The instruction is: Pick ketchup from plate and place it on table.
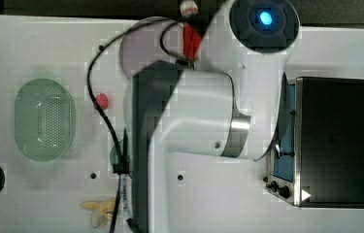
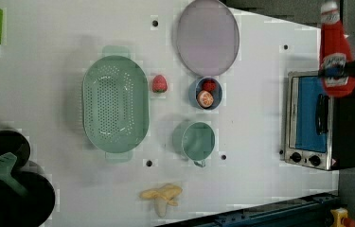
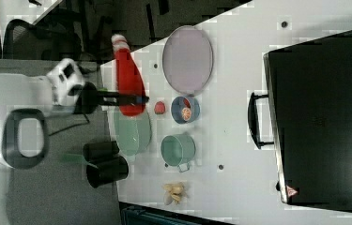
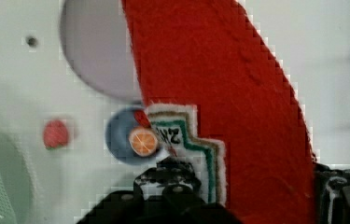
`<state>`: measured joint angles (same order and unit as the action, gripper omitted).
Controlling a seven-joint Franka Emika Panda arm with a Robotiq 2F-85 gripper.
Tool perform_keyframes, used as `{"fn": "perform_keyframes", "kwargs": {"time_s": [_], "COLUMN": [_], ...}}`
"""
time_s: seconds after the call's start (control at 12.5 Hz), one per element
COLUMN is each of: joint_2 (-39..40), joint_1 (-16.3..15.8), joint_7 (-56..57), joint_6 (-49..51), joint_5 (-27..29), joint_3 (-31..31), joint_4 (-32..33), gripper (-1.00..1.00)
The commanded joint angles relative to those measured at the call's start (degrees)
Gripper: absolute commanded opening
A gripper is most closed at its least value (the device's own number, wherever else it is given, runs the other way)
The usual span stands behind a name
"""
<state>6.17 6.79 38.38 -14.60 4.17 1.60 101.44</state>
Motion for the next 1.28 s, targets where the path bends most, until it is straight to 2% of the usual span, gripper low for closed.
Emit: {"fn": "perform_keyframes", "kwargs": {"time_s": [0.08,0.32,0.64,1.28], "joint_2": [-0.2,-1.1,1.7,10.8], "joint_1": [0.6,0.6,0.6,0.5], "joint_7": [-3.0,-3.0,-3.0,-3.0], "joint_6": [-0.9,-8.3,-19.8,-30.0], "joint_5": [-0.2,-0.2,-0.1,-0.1], "joint_3": [-1.3,-1.4,-1.3,-1.1], "joint_4": [7.8,15.7,24.0,26.6], "gripper": [0.19,0.19,0.19,0.19]}}
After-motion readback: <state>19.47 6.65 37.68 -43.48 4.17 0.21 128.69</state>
